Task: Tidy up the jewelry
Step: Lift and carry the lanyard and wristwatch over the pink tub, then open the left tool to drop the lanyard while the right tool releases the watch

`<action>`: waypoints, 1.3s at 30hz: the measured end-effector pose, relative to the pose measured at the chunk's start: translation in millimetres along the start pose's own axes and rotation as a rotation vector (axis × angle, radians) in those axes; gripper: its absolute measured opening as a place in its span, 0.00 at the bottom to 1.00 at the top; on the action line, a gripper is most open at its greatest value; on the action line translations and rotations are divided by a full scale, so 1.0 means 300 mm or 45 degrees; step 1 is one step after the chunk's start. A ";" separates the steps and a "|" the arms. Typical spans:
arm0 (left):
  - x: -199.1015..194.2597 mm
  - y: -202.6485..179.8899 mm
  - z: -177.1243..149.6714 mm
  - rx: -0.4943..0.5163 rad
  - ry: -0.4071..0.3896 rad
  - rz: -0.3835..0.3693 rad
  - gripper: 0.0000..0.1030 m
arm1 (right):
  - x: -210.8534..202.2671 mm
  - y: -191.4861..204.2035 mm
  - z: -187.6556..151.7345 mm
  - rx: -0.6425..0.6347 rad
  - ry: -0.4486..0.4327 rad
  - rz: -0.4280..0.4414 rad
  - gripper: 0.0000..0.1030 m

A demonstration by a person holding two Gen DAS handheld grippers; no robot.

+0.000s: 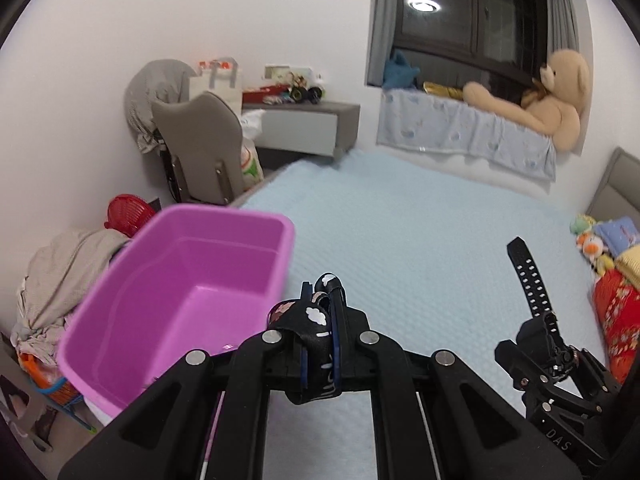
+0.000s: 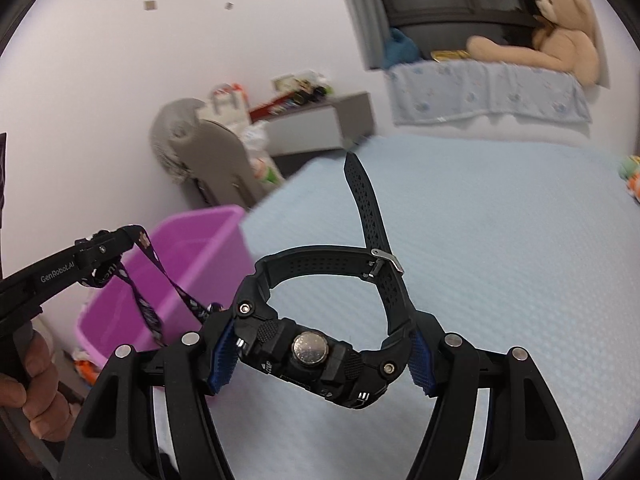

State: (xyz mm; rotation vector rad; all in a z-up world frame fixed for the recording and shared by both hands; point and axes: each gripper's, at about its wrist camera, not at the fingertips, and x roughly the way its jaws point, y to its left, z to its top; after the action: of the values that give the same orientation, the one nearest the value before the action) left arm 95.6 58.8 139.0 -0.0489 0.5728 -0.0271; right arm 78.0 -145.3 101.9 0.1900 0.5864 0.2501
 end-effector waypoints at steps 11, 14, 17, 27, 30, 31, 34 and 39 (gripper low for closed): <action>-0.132 0.257 0.213 -0.053 -0.095 0.105 0.08 | 0.037 0.327 0.232 -0.099 -0.006 0.214 0.64; -0.130 0.326 0.251 -0.082 -0.111 0.154 0.08 | 0.068 0.428 0.286 -0.153 -0.005 0.272 0.64; -0.107 0.396 0.265 -0.105 -0.104 0.197 0.08 | 0.100 0.506 0.310 -0.183 0.006 0.322 0.64; 0.118 0.600 0.132 -0.127 0.092 0.429 0.08 | 0.392 0.730 0.244 -0.328 0.243 0.381 0.64; 0.184 0.653 0.068 -0.152 0.179 0.459 0.08 | 0.505 0.774 0.194 -0.370 0.350 0.368 0.64; 0.203 0.666 0.046 -0.153 0.208 0.476 0.08 | 0.529 0.782 0.186 -0.377 0.375 0.365 0.64; 0.250 0.694 -0.004 -0.181 0.284 0.493 0.11 | 0.616 0.808 0.157 -0.434 0.439 0.318 0.64; 0.275 0.704 -0.033 -0.233 0.334 0.530 0.68 | 0.695 0.794 0.149 -0.455 0.510 0.251 0.67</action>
State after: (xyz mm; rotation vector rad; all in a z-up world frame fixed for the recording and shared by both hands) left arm 162.1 266.1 74.5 -0.1046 0.8376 0.4292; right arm 228.6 136.5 88.5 -0.1539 0.9088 0.5867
